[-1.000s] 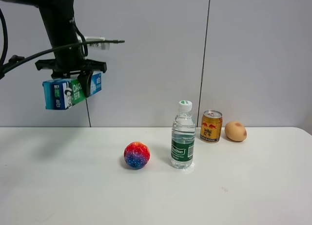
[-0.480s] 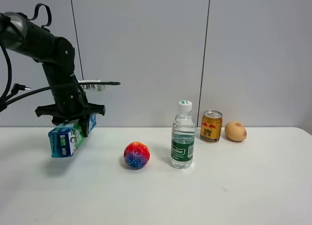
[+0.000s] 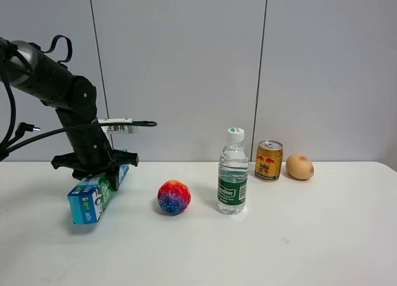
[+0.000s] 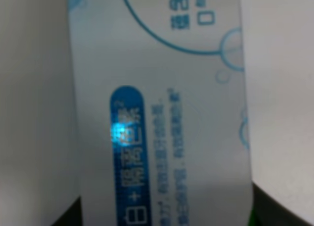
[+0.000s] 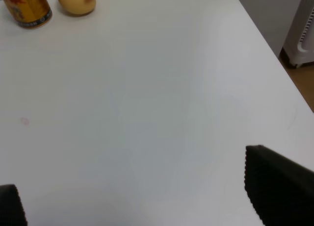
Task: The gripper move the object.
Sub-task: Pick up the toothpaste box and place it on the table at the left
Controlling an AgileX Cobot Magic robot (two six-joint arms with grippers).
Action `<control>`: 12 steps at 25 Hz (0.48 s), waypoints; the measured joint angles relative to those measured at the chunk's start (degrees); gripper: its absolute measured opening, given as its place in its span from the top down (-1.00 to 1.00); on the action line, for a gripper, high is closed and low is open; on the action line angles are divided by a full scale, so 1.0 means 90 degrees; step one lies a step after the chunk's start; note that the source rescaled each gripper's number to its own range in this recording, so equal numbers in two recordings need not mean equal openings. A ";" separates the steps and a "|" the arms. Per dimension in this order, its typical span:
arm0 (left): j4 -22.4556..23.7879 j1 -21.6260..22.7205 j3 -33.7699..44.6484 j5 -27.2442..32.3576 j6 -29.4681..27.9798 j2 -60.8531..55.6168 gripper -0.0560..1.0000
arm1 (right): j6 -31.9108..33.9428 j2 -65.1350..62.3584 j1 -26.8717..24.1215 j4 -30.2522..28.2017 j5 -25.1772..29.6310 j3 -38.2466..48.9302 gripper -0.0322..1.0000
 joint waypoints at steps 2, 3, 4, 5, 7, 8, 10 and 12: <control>-0.0074 -0.0037 0.0007 -0.0063 0.0068 0.0000 0.88 | 0.0000 0.0000 0.0000 0.0000 0.0000 0.0000 -1.00; -0.0114 -0.0052 0.0007 -0.0085 0.0080 0.0000 0.88 | 0.0000 0.0000 0.0000 0.0000 0.0000 0.0000 -1.00; -0.0129 -0.0059 0.0007 -0.0108 0.0087 0.0000 0.88 | 0.0000 0.0000 0.0000 0.0000 0.0000 0.0000 -1.00; -0.0134 -0.0073 0.0007 -0.0128 0.0087 0.0000 0.88 | 0.0000 0.0000 0.0000 0.0000 0.0000 0.0000 -1.00; -0.0148 -0.0073 0.0007 -0.0155 0.0087 0.0000 0.88 | 0.0000 0.0000 0.0000 0.0000 0.0000 0.0000 -1.00; -0.0148 -0.0073 0.0007 -0.0173 0.0089 0.0000 0.88 | 0.0000 0.0000 0.0000 0.0000 0.0000 0.0000 -1.00; -0.0148 -0.0073 0.0012 -0.0188 0.0094 0.0000 0.85 | 0.0000 0.0000 0.0000 0.0000 0.0000 0.0000 -1.00; -0.0156 -0.0073 0.0019 -0.0191 0.0101 0.0000 0.63 | 0.0000 0.0000 0.0000 0.0000 0.0000 0.0000 -1.00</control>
